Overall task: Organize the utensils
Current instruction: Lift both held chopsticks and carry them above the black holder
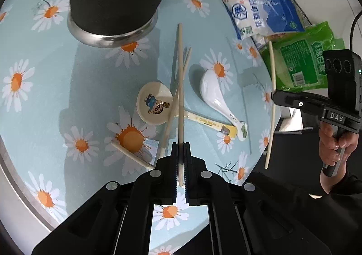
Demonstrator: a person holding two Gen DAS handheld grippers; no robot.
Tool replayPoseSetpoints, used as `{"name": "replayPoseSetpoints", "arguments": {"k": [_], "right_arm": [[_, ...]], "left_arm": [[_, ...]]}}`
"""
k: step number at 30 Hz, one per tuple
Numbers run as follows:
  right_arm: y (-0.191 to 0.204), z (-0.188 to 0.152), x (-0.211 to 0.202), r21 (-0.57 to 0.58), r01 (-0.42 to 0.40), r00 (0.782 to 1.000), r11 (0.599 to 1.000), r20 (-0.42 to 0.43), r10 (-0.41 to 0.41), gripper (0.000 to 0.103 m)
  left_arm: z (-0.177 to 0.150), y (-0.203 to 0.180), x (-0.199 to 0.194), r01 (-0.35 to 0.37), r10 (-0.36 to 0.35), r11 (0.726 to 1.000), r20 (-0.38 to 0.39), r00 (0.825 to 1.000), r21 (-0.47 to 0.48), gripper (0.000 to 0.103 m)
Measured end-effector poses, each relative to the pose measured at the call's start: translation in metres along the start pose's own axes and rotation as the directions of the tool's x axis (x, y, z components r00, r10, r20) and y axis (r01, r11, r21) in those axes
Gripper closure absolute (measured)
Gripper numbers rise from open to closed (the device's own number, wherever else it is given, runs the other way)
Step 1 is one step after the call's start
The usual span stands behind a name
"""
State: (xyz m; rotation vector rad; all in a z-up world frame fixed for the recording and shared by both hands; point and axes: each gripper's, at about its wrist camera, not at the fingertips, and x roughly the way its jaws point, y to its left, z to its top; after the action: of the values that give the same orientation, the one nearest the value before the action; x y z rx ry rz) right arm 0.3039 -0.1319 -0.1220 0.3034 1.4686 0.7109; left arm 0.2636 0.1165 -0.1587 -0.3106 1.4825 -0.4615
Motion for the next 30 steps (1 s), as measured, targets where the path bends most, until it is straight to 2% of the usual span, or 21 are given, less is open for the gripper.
{"name": "replayPoseSetpoints", "arguments": {"k": [7,11,19,22,26,30], "right_arm": [[0.006,0.014,0.001,-0.057,-0.017,1.000,0.998,-0.010,0.016,0.097],[0.014,0.025,0.002,-0.092,-0.035,0.999,0.995,-0.013,0.033,0.097],[0.038,0.046,0.000,-0.196,-0.036,0.999,0.980,-0.011,0.035,0.097],[0.048,0.056,-0.004,-0.231,-0.051,0.999,0.972,-0.006,0.051,0.097],[0.063,0.069,-0.010,-0.276,-0.072,0.997,0.958,0.000,0.075,0.097],[0.081,0.085,-0.018,-0.313,-0.093,0.994,0.945,0.019,0.104,0.097]], "left_arm": [[-0.019,-0.011,-0.014,0.028,-0.021,0.998,0.133,0.991,-0.048,0.100],[-0.034,-0.019,-0.027,0.084,-0.063,0.994,0.262,0.963,-0.072,0.100],[-0.059,-0.048,-0.046,0.156,-0.109,0.986,0.457,0.883,-0.065,0.100],[-0.063,-0.062,-0.052,0.151,-0.107,0.988,0.515,0.850,-0.044,0.100],[-0.070,-0.070,-0.068,0.157,-0.114,0.987,0.591,0.798,-0.021,0.100],[-0.073,-0.081,-0.087,0.119,-0.095,0.993,0.653,0.751,0.008,0.100]]}}
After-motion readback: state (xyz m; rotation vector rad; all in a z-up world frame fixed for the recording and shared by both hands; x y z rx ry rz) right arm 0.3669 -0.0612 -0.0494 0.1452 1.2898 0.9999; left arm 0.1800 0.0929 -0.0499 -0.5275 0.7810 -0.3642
